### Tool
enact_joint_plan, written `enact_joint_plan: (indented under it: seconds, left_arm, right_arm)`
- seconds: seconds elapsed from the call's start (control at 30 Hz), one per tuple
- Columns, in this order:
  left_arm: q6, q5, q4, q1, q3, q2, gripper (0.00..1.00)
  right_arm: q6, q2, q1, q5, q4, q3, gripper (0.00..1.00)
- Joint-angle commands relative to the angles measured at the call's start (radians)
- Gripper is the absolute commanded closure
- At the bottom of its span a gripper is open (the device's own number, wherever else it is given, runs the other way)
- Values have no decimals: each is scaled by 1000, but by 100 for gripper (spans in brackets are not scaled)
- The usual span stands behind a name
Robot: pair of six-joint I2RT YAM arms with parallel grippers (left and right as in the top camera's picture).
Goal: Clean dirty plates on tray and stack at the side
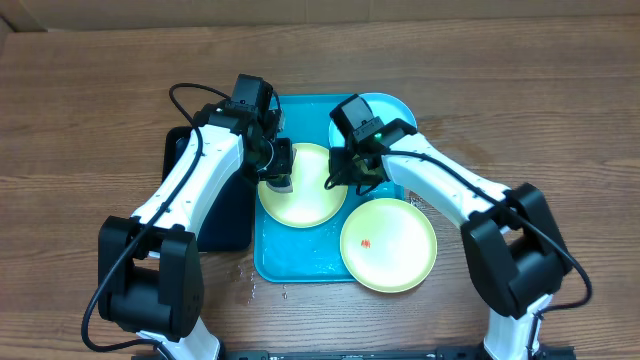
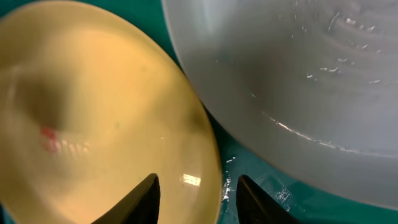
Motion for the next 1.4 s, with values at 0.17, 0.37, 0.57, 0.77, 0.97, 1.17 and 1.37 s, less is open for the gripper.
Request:
enact_joint_plan:
  seconds: [0.17,0.37,0.57,0.77,0.97,1.17,1.37]
  left_arm:
    - [21,-7,1,-5,-2,8,96]
    - [21,-58,-1,-5,-2,8,96]
    - [19,-74,-4,-5,-3,8,96]
    - [19,-85,5,-12,-12,14,96]
    - [12,-85,5,-13,-13,31,96]
    - [12,-85,5,-13,-13,37,96]
    - [13,-85,-1,-13,-13,38,96]
  right_arm:
    - [16,35,5,-5,13,-3,68]
    - [16,35,5,-6,13,-3,87]
    - [16,35,10,-6,16,-3,96]
    - [16,35,10,-6,16,-3,95]
    - [15,35,10,-5,10,-3,69]
    - [16,35,10,-6,-20,-3,87]
    - [19,35,10,-6,-26,-3,96]
